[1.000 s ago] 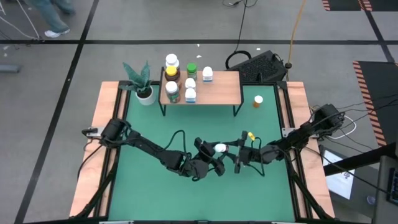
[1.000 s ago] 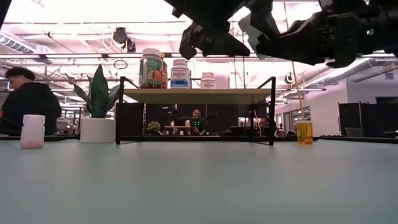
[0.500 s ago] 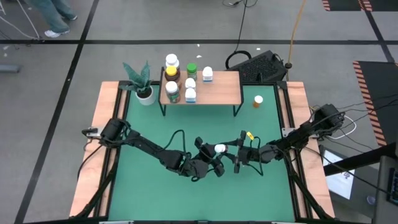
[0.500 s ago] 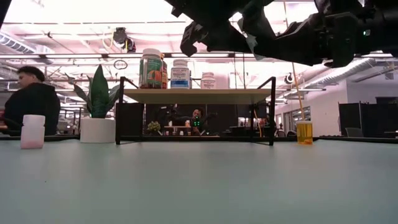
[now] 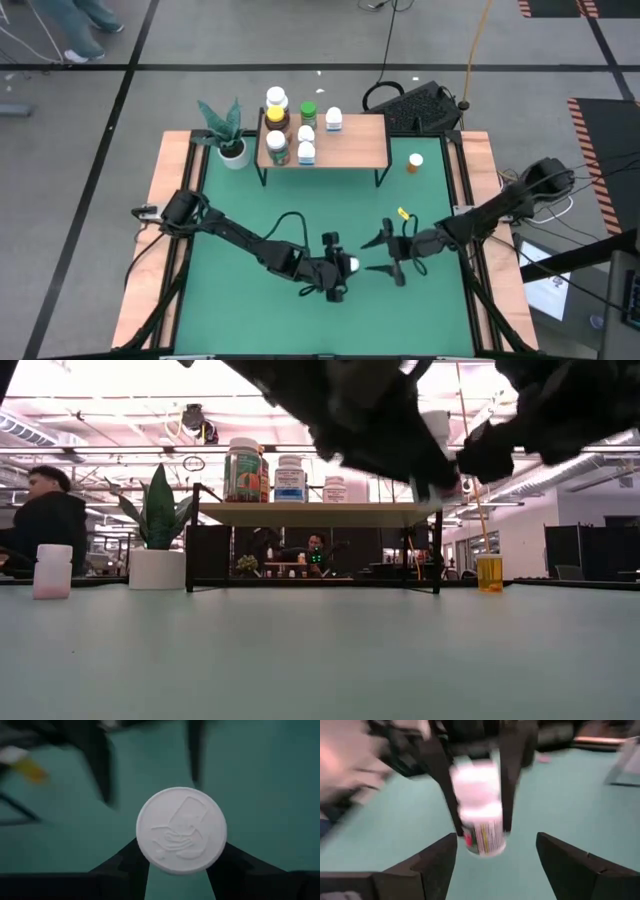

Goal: Pick and place medicine bottles onto shelf by color
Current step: Put the white black pill bottle on the shelf aligned with the white blue pill bottle, then put the white orange pill bottle on the shelf aligned with white black pill bottle

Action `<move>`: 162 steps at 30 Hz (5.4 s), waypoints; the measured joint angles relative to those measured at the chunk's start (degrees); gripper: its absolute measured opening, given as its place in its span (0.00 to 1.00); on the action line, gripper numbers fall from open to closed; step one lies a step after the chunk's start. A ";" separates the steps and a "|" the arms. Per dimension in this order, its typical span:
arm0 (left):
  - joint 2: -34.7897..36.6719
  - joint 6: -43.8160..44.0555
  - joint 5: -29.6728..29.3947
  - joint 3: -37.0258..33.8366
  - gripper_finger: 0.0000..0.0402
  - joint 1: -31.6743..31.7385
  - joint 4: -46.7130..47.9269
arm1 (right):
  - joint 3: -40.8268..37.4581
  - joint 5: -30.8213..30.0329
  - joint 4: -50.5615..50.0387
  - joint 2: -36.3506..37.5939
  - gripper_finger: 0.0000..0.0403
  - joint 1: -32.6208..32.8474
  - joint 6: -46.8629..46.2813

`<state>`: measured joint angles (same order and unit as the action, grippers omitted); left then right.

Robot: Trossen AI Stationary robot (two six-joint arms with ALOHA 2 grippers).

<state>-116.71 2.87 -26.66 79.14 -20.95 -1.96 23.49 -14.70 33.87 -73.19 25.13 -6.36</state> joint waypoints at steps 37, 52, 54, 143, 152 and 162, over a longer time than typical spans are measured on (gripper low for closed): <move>-3.97 4.99 11.85 0.03 0.43 2.89 3.33 | 8.07 8.87 4.43 -16.70 0.50 -3.59 -1.12; -3.97 10.67 11.61 0.06 0.43 2.93 2.68 | 8.07 9.08 4.55 -16.70 0.35 -4.51 -1.13; -3.97 11.35 11.61 0.06 0.45 2.93 3.00 | 8.07 9.01 4.55 -16.70 0.36 -4.51 -1.10; 9.84 16.35 2.54 -27.68 0.68 5.62 -2.42 | 43.74 15.79 -67.61 5.73 0.56 -57.32 17.97; 9.84 14.97 0.70 -27.68 0.68 6.28 -6.31 | 43.63 -2.02 -85.30 12.85 0.56 -58.92 6.93; 9.84 15.05 0.70 -27.68 0.68 7.11 -6.33 | 33.27 1.59 -85.95 8.73 0.56 -67.64 5.82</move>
<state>-106.87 17.92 -25.96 51.46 -13.85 -8.29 56.75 -13.10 -52.08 -64.46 -42.51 -0.53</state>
